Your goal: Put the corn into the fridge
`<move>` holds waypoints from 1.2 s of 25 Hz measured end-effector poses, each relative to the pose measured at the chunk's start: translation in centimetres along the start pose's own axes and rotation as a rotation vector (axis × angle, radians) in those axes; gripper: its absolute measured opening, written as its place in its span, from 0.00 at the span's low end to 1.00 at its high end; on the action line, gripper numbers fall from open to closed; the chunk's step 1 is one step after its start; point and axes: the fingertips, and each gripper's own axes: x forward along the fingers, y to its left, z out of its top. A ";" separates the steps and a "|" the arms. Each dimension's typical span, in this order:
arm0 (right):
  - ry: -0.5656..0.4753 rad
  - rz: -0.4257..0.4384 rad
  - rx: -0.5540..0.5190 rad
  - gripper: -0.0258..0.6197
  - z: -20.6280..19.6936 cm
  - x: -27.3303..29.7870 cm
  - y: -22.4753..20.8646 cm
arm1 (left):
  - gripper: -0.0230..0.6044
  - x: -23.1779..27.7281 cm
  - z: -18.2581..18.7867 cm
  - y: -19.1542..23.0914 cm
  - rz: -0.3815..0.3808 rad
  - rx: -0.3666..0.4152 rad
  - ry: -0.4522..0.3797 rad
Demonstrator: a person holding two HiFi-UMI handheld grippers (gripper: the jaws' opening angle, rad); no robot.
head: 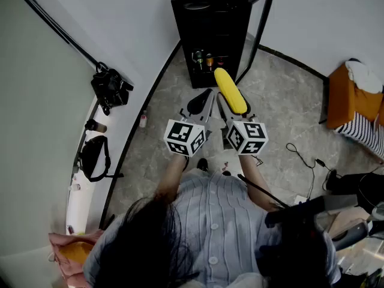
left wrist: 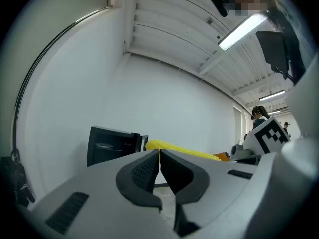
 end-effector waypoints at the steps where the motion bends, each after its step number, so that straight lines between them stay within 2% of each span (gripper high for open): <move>1: -0.003 0.003 0.001 0.45 0.1 0.1 0.0 | 0.05 0.1 0.0 0.1 0.001 -0.004 -0.001; 10: -0.016 0.013 0.038 0.45 -0.1 1.2 0.0 | 0.05 0.2 -0.4 1.4 0.007 -0.019 0.003; 22: 0.007 -0.017 0.055 0.45 -2.1 4.3 1.9 | 0.05 -0.5 -0.9 6.4 0.001 -0.030 0.025; 30: 0.008 -0.066 0.072 0.45 -3.7 5.9 2.8 | 0.05 -1.2 -1.7 9.7 -0.021 -0.058 0.041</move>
